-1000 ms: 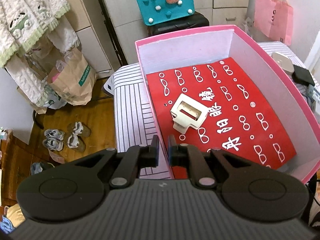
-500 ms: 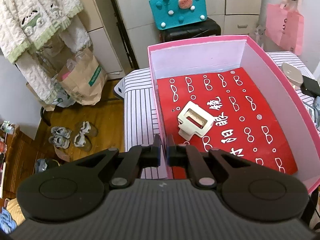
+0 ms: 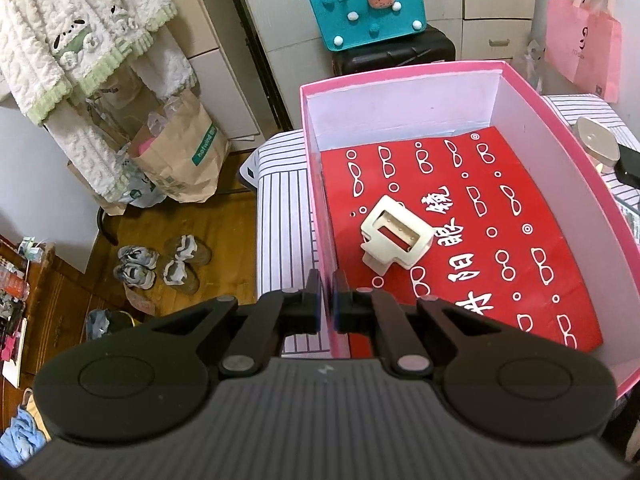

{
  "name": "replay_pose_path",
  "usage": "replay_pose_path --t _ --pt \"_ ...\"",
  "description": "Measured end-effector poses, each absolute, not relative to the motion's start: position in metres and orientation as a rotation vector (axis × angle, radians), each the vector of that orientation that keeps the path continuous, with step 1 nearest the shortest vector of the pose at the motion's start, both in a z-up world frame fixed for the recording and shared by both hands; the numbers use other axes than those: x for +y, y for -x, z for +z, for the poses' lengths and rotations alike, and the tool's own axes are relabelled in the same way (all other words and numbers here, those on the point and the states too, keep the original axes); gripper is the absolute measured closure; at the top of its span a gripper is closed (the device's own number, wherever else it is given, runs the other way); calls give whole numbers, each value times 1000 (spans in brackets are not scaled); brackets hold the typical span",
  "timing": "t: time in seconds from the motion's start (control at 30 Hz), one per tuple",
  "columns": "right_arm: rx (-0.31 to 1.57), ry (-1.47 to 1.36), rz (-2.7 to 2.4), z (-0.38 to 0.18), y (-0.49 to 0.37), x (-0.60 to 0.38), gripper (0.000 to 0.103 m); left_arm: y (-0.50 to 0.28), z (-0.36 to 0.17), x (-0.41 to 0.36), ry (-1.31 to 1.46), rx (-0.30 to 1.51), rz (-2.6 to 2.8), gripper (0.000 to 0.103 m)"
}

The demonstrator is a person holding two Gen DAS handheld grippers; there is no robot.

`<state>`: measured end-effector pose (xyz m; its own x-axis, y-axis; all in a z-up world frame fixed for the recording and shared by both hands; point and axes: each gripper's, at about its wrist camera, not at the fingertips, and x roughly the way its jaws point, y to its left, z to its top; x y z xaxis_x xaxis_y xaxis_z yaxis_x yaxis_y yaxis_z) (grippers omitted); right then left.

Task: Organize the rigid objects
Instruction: 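Grasp the grey pocket wifi router with the right gripper, then carry the grey router into the pink box and release it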

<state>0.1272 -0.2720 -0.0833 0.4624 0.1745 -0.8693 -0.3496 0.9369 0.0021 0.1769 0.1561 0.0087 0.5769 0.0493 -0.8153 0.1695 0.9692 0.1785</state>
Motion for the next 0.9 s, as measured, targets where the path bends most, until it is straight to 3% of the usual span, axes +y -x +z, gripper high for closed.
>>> replay_pose_path --t 0.13,0.17,0.63,0.9 --pt "1008 130 291 -89 -137 -280 29 -177 9 155 -251 962 -65 98" --pt "999 135 294 -88 -136 -278 39 -177 9 154 -253 963 -64 98" --pt "1035 130 239 -83 -136 -270 39 -179 6 157 -241 997 -73 98" --pt "964 252 204 -44 -130 -252 39 -176 7 155 -264 990 -85 98"
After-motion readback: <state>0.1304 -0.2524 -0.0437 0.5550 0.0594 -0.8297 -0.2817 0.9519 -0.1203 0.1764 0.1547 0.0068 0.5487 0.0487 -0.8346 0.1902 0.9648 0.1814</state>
